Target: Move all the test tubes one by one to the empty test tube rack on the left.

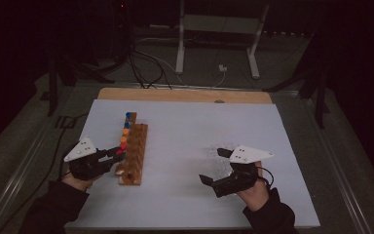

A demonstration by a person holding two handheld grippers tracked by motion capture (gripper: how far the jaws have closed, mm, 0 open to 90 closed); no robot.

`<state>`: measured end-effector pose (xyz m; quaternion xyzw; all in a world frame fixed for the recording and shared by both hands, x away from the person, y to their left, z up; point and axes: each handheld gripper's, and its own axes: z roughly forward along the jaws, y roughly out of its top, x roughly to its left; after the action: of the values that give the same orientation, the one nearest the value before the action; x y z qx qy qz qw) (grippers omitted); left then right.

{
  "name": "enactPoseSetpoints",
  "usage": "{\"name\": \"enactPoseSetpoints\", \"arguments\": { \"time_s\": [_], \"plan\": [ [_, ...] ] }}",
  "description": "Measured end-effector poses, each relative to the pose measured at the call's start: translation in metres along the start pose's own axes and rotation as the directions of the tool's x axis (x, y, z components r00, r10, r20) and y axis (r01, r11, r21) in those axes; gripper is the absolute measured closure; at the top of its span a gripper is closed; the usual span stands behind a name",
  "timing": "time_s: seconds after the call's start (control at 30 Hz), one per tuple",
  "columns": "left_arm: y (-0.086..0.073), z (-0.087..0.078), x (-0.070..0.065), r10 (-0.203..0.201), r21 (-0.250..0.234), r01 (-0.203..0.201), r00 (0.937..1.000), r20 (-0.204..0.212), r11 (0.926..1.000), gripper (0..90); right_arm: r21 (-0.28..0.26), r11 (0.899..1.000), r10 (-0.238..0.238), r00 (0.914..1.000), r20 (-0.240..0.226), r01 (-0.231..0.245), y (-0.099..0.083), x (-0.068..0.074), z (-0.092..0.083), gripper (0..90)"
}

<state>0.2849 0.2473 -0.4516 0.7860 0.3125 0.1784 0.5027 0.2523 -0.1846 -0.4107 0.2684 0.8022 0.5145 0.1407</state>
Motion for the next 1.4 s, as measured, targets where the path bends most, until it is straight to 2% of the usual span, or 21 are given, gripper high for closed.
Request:
{"name": "enactPoseSetpoints", "arguments": {
  "time_s": [0.2,0.33,0.37,0.4,0.53,0.63,0.7,0.8,0.87,0.97,1.1,1.27,1.4],
  "plan": [
    [0.0,0.0,-0.001,0.017,0.008,-0.017,0.9999,0.001,0.9998,71.2,-0.003,1.0,0.005,1.0,-0.004,-0.005,0.0,-0.001,0.0,0.0],
    [0.004,-0.005,-0.004,0.026,-0.012,-0.026,0.9995,0.017,0.9996,68.2,-0.002,1.0,0.006,1.0,-0.003,-0.006,0.0,-0.001,-0.001,0.0],
    [0.006,-0.006,-0.006,0.037,-0.017,-0.037,0.999,0.024,0.9992,62.5,-0.002,1.0,0.006,1.0,-0.004,-0.006,0.0,-0.001,-0.001,0.0],
    [0.009,-0.008,-0.009,0.052,-0.02,-0.051,0.9985,0.017,0.9985,60.8,-0.003,1.0,0.005,1.0,-0.003,-0.005,0.0,-0.001,-0.001,0.0],
    [0.021,-0.015,-0.018,0.057,-0.052,-0.055,0.9975,0.041,0.9971,44.7,-0.007,1.0,0.007,1.0,-0.003,-0.007,0.001,-0.002,-0.002,0.0],
    [0.028,-0.018,-0.025,0.064,-0.061,-0.06,0.9961,0.061,0.9963,29.5,-0.009,1.0,0.006,1.0,-0.003,-0.006,0.001,-0.001,-0.003,0.0],
    [0.031,-0.018,-0.031,0.069,-0.05,-0.066,0.9952,0.069,0.9966,18.3,-0.015,1.0,0.005,1.0,-0.005,-0.005,0.001,-0.001,-0.004,0.0],
    [0.034,-0.016,-0.039,0.077,-0.05,-0.073,0.992,0.1,0.9961,12.1,-0.018,1.0,0.006,0.9999,-0.011,-0.006,0.001,-0.001,-0.005,0.0],
    [0.034,-0.015,-0.042,0.082,-0.051,-0.075,0.986,0.146,0.9959,8.2,-0.021,1.0,0.008,0.9999,-0.013,-0.009,0.001,-0.001,-0.005,0.0],
    [0.034,-0.011,-0.051,0.08,-0.055,-0.071,0.9819,0.172,0.9959,4.1,-0.023,1.0,0.009,0.9998,-0.015,-0.009,0.0,0.0,-0.006,0.0],
    [0.032,-0.005,-0.062,0.096,-0.068,-0.082,0.9691,0.227,0.9943,1.7,-0.024,1.0,0.008,0.9999,-0.01,-0.008,-0.002,-0.002,-0.006,0.0],
    [0.026,0.007,-0.076,0.115,-0.078,-0.098,0.9586,0.26,0.9921,1.4,-0.026,1.0,0.003,1.0,-0.003,-0.003,-0.006,-0.004,-0.005,0.0],
    [0.017,0.017,-0.081,0.13,-0.067,-0.116,0.9568,0.26,0.991,1.4,-0.023,1.0,-0.007,1.0,0.003,0.007,-0.01,-0.005,-0.004,0.0]
  ]
}}
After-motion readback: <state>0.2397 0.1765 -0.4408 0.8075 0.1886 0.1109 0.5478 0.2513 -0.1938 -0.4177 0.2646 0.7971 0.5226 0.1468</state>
